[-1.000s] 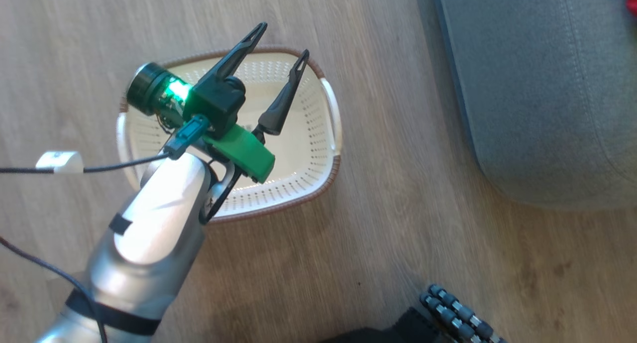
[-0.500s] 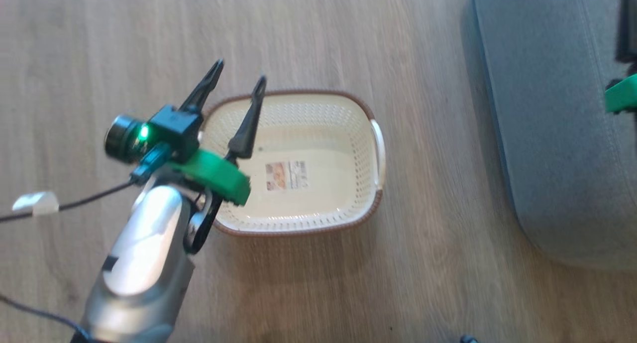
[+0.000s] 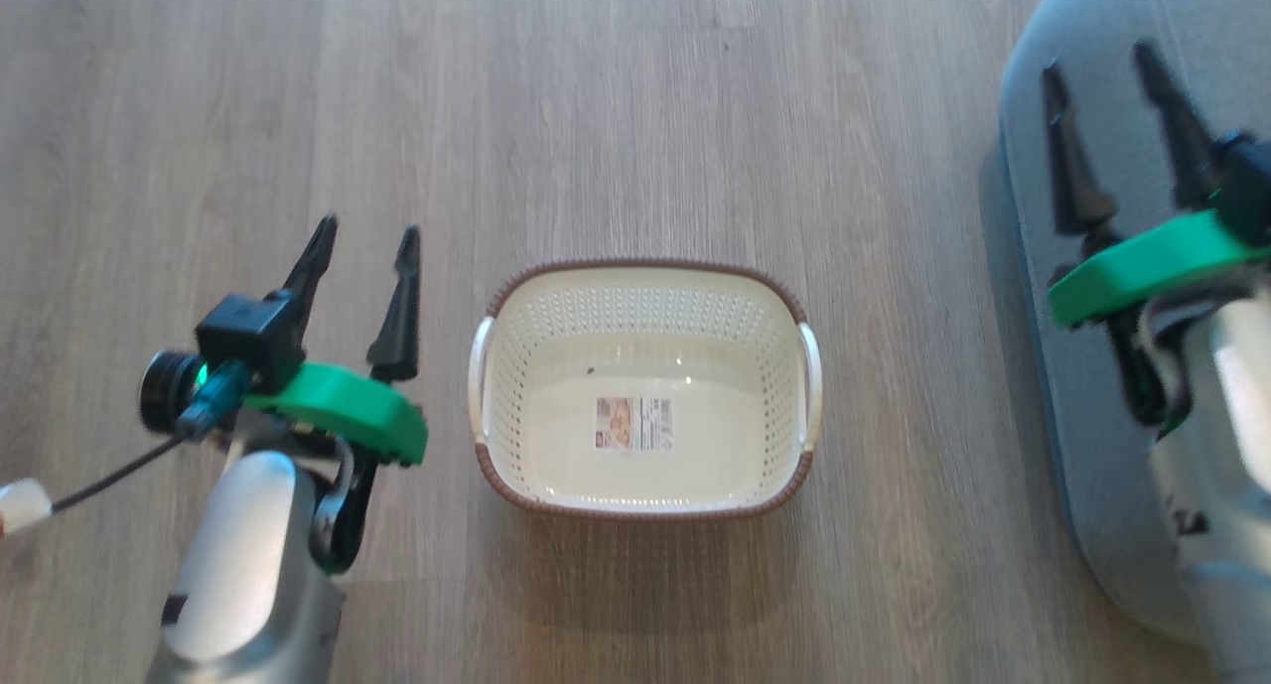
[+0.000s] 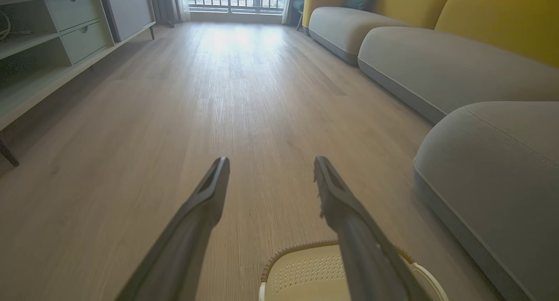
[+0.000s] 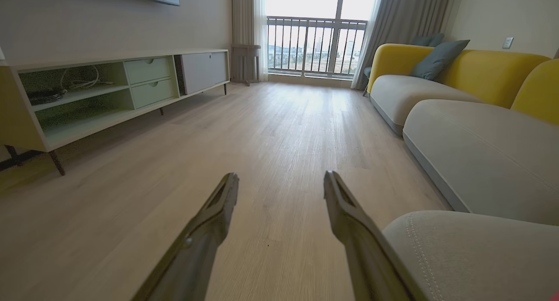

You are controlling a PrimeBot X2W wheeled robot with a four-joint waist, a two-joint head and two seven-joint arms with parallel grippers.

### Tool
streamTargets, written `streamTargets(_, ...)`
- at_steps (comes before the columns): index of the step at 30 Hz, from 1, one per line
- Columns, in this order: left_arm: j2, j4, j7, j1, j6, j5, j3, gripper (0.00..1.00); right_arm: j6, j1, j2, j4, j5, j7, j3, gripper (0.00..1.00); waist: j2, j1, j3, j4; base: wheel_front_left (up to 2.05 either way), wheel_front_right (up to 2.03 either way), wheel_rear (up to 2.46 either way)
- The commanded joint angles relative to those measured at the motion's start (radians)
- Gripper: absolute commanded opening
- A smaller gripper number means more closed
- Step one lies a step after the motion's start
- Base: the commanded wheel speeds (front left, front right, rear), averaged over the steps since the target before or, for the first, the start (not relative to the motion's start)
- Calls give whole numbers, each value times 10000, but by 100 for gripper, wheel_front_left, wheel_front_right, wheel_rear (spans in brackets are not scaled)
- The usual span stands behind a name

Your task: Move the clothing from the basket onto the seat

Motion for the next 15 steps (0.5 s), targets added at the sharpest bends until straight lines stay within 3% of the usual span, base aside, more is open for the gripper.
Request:
streamTargets(1,110,-239,-51,22,37,70,503,100,-4,151,95,-260,84,-66,200,100,-1,1,-323,170,0,0,0)
streamTargets(15,-215,-398,-51,1615,97,309,2177,100,-4,1825,1112,-357,280,-66,388,100,-1,1,-1354,51,0,0,0)
